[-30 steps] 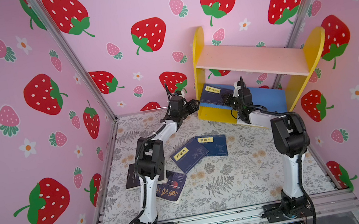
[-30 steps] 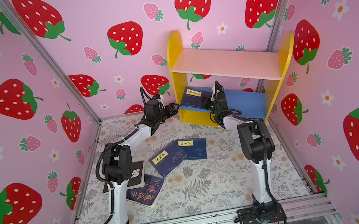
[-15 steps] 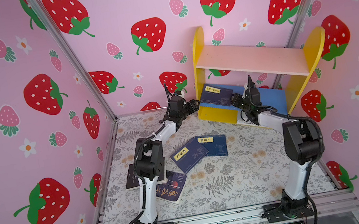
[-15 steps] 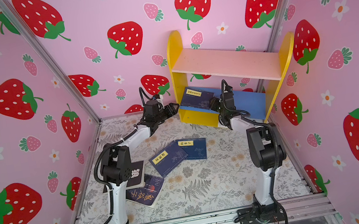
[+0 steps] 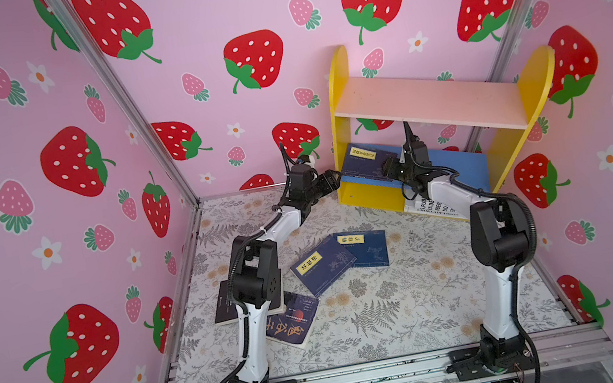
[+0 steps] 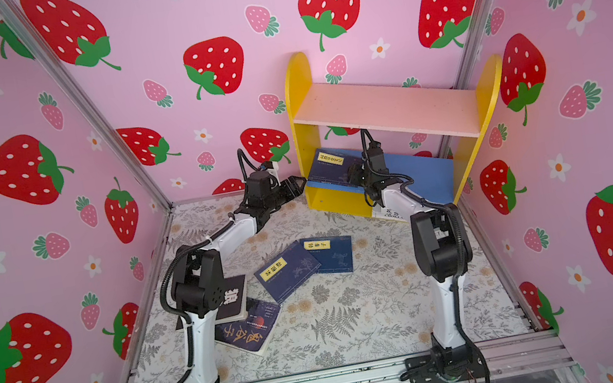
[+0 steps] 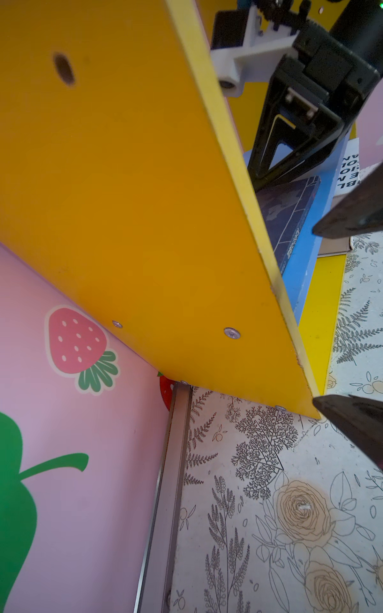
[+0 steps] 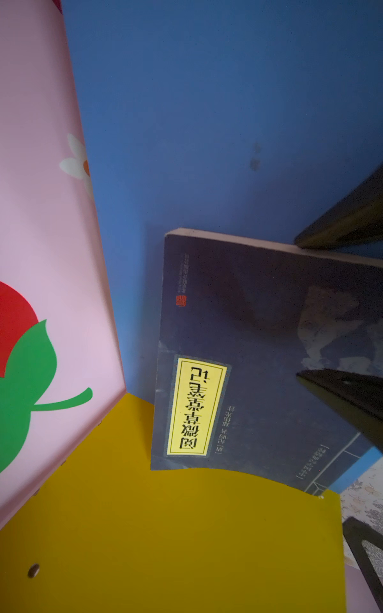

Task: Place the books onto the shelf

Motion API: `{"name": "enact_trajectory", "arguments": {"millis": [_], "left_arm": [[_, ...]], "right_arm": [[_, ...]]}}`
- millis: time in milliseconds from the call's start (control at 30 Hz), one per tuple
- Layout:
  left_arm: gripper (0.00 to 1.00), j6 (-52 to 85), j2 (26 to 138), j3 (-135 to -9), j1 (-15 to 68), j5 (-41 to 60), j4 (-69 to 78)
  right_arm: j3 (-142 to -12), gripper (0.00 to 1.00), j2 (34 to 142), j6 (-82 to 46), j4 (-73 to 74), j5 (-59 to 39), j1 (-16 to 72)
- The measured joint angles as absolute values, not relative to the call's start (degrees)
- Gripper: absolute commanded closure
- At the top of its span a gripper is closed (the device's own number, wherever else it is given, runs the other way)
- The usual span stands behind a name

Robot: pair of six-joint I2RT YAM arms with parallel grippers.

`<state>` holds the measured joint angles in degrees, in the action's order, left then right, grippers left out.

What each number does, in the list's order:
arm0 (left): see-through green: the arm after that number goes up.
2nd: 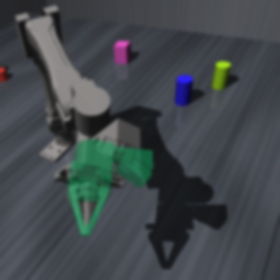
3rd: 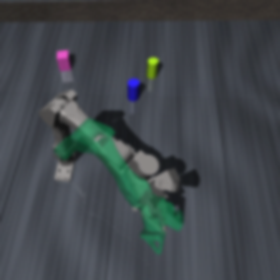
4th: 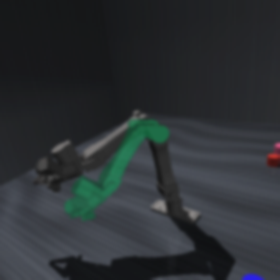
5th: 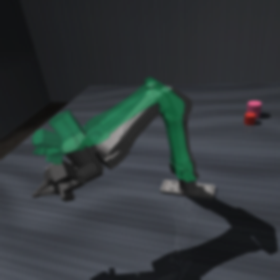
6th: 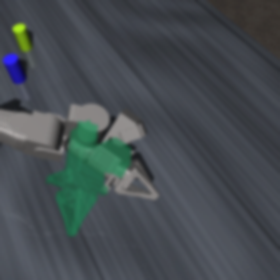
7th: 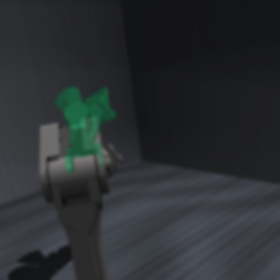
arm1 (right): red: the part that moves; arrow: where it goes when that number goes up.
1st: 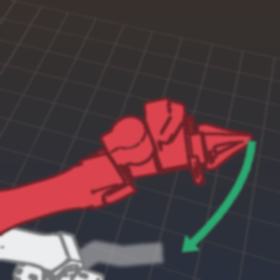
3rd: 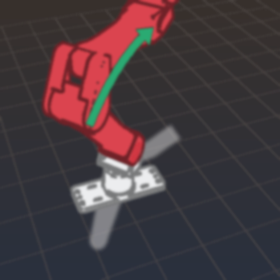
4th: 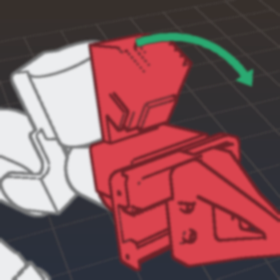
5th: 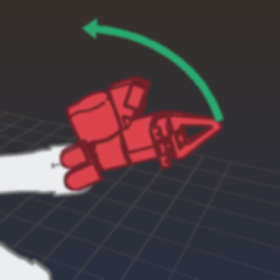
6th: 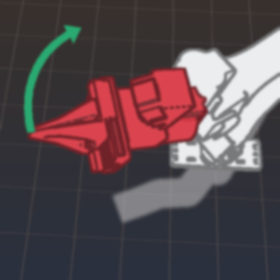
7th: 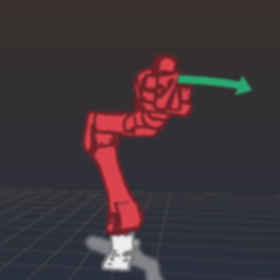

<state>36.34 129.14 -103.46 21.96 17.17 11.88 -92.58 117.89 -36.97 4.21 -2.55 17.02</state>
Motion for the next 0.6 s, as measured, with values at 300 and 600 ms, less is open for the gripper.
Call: {"name": "enact_trajectory", "arguments": {"millis": [300,600], "left_arm": [[0.25,37.2,129.1,-102.2,21.6,17.2,12.1],[0.25,37.8,129.0,-101.2,21.4,17.2,12.4]], "right_arm": [[-92.3,0.85,117.9,-36.6,2.7,-1.0,16.4],[-89.9,1.00,117.2,-37.5,6.9,-1.7,16.0]]}}
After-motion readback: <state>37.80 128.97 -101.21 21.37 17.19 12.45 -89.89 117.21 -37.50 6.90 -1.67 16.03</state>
